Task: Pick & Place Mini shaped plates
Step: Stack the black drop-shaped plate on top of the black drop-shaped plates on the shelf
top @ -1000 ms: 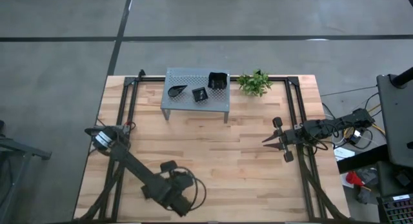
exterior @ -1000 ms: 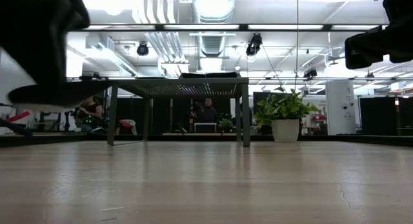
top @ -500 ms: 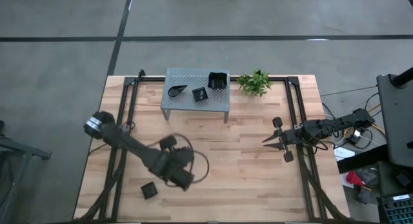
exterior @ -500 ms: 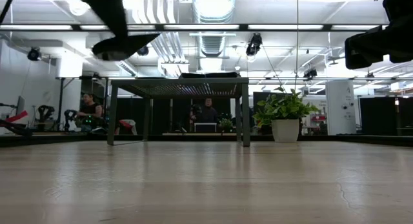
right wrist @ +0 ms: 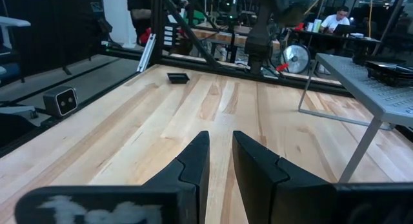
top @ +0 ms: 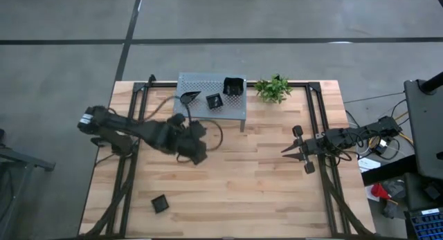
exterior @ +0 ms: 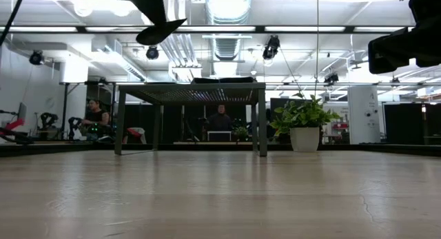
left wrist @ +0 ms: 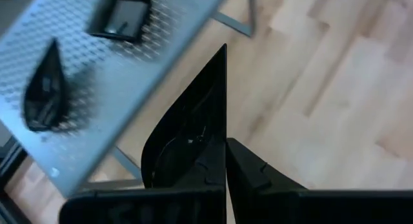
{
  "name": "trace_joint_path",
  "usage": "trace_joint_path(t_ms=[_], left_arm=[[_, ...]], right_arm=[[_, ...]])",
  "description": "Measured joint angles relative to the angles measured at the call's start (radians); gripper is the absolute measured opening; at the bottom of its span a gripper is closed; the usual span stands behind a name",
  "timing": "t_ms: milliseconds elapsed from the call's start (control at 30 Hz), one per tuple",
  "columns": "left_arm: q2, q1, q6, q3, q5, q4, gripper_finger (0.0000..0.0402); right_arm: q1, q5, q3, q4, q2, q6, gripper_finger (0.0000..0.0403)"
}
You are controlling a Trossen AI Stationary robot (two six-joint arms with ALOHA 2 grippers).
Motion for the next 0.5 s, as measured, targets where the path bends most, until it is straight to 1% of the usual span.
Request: trace_joint_path(t_ms=[267, 500], left_arm=[[-0.076, 0.134, 0.090, 0.001, -0.002, 0.012, 0.0000], [-0.105, 0.224, 0.169, 0.023, -0.001, 0.019, 0.0000]], right_arm=[[0.000, 0.000, 0.000, 0.000, 0.000, 0.000, 0.0063], [0.000, 0.000, 0.000, 0.000, 0.000, 0.000, 0.0063]])
